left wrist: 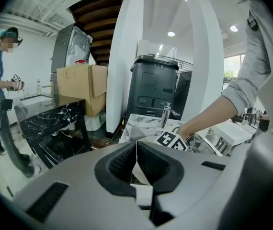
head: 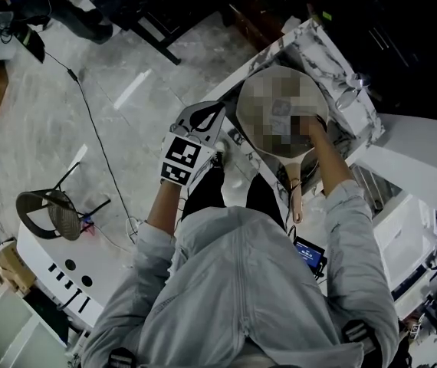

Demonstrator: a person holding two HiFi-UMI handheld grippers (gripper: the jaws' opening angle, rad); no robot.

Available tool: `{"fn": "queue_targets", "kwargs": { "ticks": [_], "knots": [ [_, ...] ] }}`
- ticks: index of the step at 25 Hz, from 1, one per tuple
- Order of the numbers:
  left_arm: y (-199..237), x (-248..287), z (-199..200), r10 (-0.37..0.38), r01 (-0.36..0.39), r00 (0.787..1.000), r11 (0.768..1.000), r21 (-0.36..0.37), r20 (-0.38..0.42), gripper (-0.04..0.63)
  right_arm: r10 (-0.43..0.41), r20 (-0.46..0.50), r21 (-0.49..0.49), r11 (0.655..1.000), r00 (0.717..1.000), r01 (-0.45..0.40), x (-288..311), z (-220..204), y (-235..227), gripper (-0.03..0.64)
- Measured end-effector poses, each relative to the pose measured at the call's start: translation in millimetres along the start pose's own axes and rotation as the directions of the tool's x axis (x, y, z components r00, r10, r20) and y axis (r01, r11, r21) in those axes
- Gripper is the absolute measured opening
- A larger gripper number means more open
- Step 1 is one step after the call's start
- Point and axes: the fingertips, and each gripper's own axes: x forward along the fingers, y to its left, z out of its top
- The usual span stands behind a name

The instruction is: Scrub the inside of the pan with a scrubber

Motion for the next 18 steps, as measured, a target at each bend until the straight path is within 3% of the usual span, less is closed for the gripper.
{"fn": "queue_targets", "kwargs": {
  "ticks": [3, 5, 12, 18],
  "knots": [
    [0.4, -0.9, 1.9, -0.001, 0.001, 1.0, 1.0, 0.005, 0.001, 0.023, -0.092, -0.086, 0.008, 0.996, 0.992, 0.093, -1.8, -17.2, -17.7, 0.083],
    [1.6, -2.0, 0.8, 0.0, 0.0, 1.0, 1.0, 0.006, 0.0, 0.023, -0.141, -0.095, 0.037, 0.989, 0.985, 0.145, -4.5, -23.0, -31.2, 0.083],
    [3.0, -3.3, -5.9, -0.003, 0.003, 1.0, 1.0, 0.005, -0.013, 0.023, -0.35, -0.052, 0.134, 0.925, 0.935, 0.354, -25.1, -30.7, -83.7, 0.083],
    [6.0, -2.4, -10.9, -0.002, 0.002, 1.0, 1.0, 0.004, -0.024, 0.023, -0.463, 0.044, 0.219, 0.869, 0.885, 0.444, -40.3, -16.4, -111.3, 0.083]
  ]
}}
